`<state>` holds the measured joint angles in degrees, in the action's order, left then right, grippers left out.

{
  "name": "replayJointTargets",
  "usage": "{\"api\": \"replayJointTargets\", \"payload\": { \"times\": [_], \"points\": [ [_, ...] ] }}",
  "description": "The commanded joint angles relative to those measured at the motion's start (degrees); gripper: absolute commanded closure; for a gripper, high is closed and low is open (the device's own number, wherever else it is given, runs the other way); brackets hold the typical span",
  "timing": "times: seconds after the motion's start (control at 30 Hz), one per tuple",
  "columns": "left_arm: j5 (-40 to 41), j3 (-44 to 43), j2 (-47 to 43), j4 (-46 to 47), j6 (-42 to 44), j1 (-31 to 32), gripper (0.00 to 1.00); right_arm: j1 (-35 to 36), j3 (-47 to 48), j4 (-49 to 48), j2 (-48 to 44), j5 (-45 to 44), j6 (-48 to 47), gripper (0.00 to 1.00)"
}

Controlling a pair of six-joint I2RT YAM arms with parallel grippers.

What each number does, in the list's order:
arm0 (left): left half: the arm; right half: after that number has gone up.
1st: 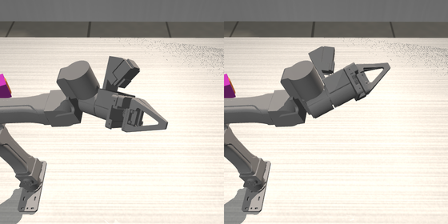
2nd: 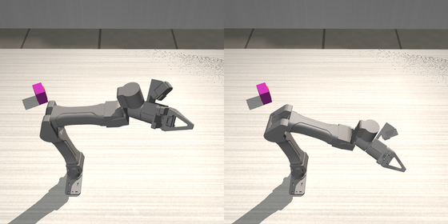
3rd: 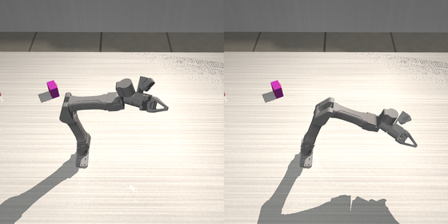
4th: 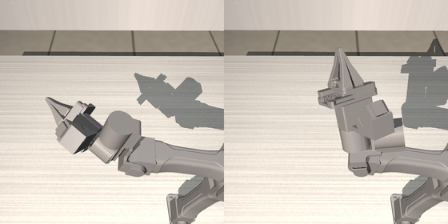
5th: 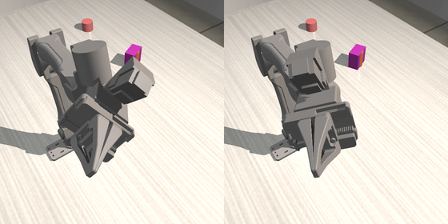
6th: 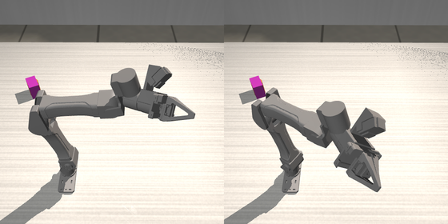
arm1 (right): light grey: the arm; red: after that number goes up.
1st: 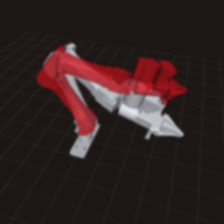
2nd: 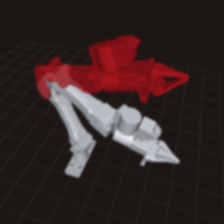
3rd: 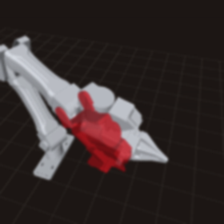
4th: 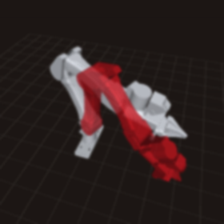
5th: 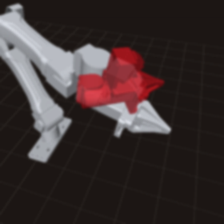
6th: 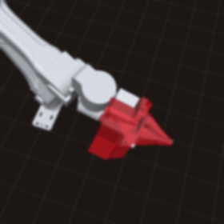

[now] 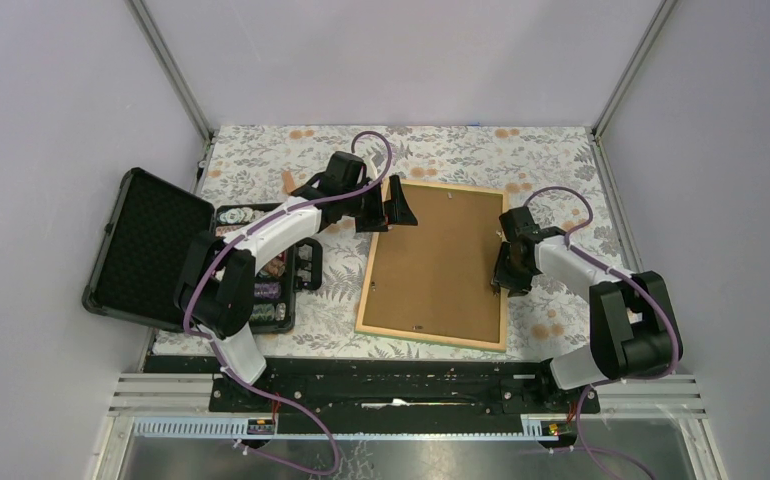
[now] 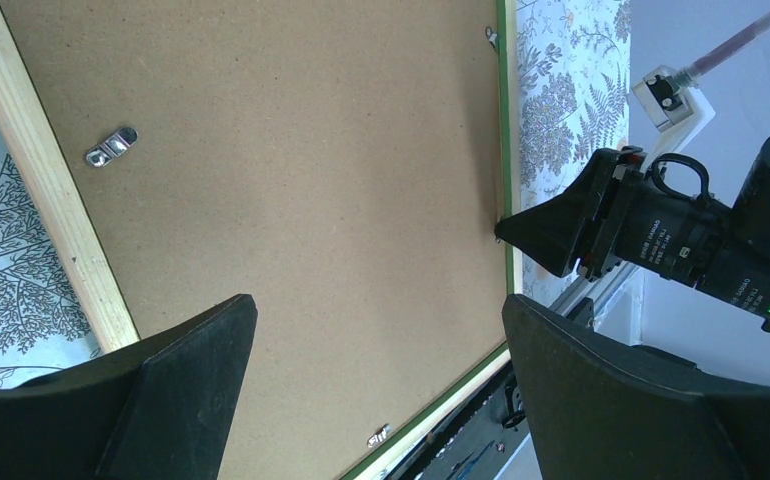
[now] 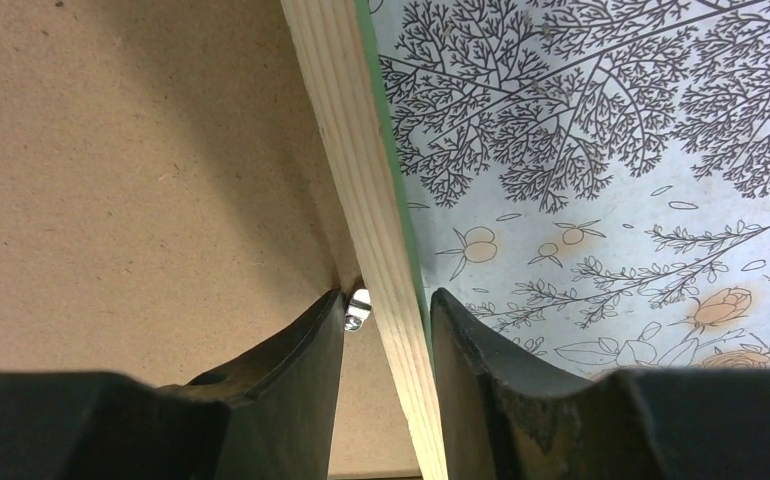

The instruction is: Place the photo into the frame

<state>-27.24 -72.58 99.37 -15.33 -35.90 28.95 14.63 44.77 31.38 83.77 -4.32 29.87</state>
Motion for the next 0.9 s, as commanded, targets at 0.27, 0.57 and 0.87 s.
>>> {"api": "replayJointTargets", "payload": {
  "times": [0.27, 0.57, 0.87],
  "points": [
    [-0.97, 0.37, -3.22, 2.76, 0.31, -0.21, 0.01, 0.57, -2.07, -1.63, 2.08, -3.78, 3.17, 0.69],
    [-1.76, 0.70, -2.43, 3.35, -0.15, -0.21, 0.01, 0.39, -6.94, -5.53, -4.15, -4.15, 9.04, 1.00],
    [-2.00, 0.77, -2.37, 3.35, -0.32, -0.21, 0.01, -0.77, -3.35, -3.83, -4.56, -1.11, 2.99, 0.75]
  ]
}}
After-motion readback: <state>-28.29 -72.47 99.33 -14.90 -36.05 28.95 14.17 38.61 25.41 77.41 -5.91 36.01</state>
